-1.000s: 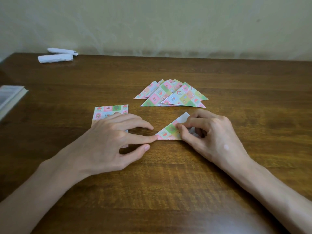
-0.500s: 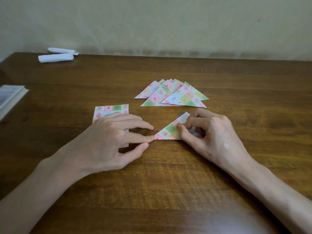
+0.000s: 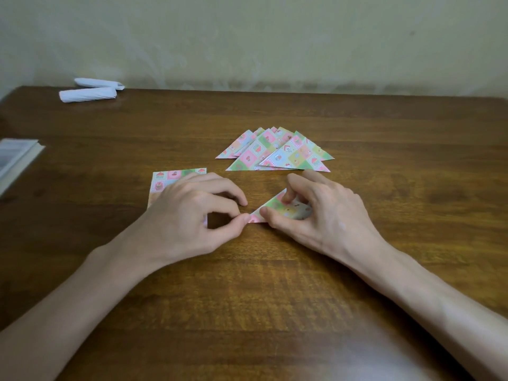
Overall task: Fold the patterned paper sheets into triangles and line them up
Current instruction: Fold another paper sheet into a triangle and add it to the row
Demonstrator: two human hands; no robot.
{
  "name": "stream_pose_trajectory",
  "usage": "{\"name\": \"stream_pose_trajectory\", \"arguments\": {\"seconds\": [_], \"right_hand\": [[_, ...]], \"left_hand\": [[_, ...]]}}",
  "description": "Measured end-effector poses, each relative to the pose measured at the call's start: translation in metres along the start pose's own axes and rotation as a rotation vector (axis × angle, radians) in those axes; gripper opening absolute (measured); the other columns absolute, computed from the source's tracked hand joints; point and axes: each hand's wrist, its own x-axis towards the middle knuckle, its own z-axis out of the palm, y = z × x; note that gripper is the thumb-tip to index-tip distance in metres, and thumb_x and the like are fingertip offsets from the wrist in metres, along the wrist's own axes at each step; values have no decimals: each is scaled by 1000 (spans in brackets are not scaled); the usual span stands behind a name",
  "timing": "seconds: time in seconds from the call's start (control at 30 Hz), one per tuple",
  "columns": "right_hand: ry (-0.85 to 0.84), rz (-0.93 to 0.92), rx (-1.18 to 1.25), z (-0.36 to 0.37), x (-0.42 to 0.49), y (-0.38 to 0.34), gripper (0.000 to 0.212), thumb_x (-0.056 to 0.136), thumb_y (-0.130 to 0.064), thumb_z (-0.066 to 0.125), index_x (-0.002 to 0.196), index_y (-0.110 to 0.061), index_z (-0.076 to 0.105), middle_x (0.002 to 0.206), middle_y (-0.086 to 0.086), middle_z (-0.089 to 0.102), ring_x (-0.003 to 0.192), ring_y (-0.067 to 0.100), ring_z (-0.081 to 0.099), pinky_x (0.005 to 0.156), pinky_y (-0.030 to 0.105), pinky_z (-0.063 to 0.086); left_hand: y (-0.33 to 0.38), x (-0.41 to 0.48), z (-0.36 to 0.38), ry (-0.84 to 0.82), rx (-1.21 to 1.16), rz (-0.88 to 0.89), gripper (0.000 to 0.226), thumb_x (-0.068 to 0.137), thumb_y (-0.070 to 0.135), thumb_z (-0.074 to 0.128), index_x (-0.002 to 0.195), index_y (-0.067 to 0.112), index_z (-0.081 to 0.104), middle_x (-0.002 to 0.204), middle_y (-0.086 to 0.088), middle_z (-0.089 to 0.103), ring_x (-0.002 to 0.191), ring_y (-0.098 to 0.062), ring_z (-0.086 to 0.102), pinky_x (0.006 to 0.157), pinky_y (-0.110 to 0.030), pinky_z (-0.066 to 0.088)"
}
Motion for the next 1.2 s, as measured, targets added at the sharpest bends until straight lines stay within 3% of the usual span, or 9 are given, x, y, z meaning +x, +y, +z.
{"name": "stream_pose_trajectory", "arguments": {"seconds": [0.3,0.5,0.63,0.83,1.2], "right_hand": [[-27,36,-22,-2,-2,-7,59,72,-88,59,85,-32,47,93,-15,52,82,14,63,60,33,42],[-33,58,-36,-1,-3,-10,59,72,-87,60,86,-32,46,93,-14,52,83,14,62,55,30,31],[-51,80,-31,-3,-3,-12,58,72,-86,61,87,-32,45,96,-14,52,84,14,60,57,31,32],[-49,80,-31,-3,-6,-13,54,75,-83,60,89,-34,44,99,-15,52,77,9,45,53,28,26],[17,40,-32,1,-12,-12,50,80,-80,59,92,-33,45,95,-12,50,81,9,53,51,26,29]], "left_hand": [[2,14,7,4,-186,-270,22,77,56,76,68,36,75,92,21,68,100,-6,62,93,-33,46],[-5,20,1,-110,-228,-301,26,68,68,75,73,42,76,96,23,64,106,-2,57,100,-37,45],[-6,27,-5,-207,-91,-300,36,66,78,65,81,46,71,105,25,58,116,1,43,99,-33,34],[-3,38,-11,-331,-67,-224,11,81,59,74,87,50,71,109,26,52,118,0,36,96,-30,24],[-2,51,-12,-398,-74,-234,9,76,56,80,79,52,73,111,25,52,119,-1,34,104,-32,24]]}}
